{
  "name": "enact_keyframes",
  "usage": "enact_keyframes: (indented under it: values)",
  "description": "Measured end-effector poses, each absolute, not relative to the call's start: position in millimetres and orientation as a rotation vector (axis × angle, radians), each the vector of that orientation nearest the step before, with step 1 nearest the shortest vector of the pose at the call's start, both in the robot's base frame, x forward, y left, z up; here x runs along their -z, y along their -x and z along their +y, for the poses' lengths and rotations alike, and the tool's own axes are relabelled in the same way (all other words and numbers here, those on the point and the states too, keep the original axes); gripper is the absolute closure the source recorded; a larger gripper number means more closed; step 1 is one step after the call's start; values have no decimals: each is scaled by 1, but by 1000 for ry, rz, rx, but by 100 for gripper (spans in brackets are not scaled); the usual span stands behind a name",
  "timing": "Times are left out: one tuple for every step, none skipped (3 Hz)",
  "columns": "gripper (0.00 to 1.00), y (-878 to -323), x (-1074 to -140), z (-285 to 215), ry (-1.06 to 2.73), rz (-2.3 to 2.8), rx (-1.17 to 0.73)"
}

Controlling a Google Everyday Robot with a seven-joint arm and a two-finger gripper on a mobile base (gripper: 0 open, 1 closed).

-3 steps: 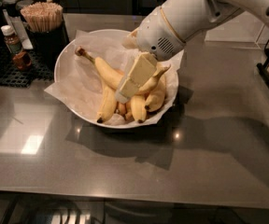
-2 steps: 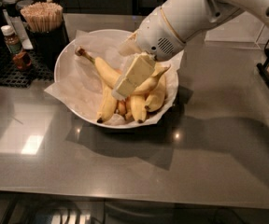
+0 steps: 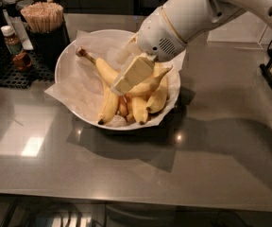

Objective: Pick banana from white bowl

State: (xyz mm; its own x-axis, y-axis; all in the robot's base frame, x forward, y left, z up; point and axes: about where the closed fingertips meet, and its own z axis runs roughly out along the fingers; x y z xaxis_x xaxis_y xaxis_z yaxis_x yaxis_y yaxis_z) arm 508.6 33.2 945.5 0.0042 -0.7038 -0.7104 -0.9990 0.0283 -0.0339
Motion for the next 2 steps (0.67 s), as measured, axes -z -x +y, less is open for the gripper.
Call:
enact_keyframes:
  values:
    - [22, -509, -946, 33, 1731, 1756, -687]
    - [19, -509, -946, 33, 1731, 1756, -687]
